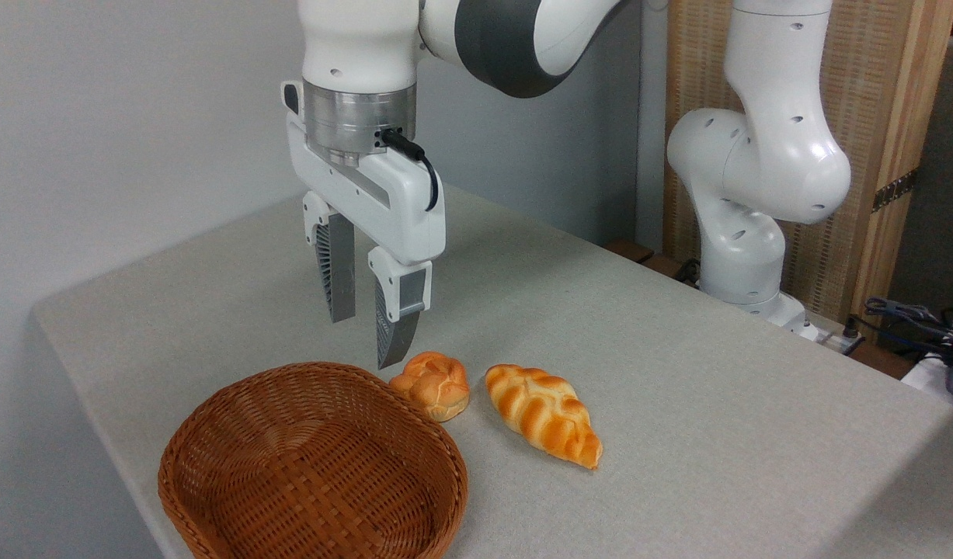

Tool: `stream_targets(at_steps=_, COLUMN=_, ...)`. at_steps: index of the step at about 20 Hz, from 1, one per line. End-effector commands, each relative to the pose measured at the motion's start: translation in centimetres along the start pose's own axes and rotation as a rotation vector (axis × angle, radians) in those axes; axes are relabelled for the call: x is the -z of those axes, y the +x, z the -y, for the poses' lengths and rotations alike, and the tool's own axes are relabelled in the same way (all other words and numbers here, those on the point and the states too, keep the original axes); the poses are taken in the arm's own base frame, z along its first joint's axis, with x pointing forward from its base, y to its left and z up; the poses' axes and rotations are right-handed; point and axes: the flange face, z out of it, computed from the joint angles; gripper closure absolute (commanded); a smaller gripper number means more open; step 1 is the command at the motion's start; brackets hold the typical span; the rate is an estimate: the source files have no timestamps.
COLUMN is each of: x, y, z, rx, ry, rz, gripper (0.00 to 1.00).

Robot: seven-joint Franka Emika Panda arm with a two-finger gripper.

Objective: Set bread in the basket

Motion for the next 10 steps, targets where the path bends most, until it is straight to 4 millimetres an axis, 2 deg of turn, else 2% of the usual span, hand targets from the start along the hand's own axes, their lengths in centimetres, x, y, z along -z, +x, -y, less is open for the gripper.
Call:
stream_targets(at_steps=1, x=-0.17, y=0.45, z=0.21, rx=-0.001, ry=0.006, rz=-0.008, gripper=0.0)
stream_targets(at_steps=10, x=-0.21, y=0.6, z=0.12, rx=0.002, ry=0.006, rz=-0.008, gripper=0.0)
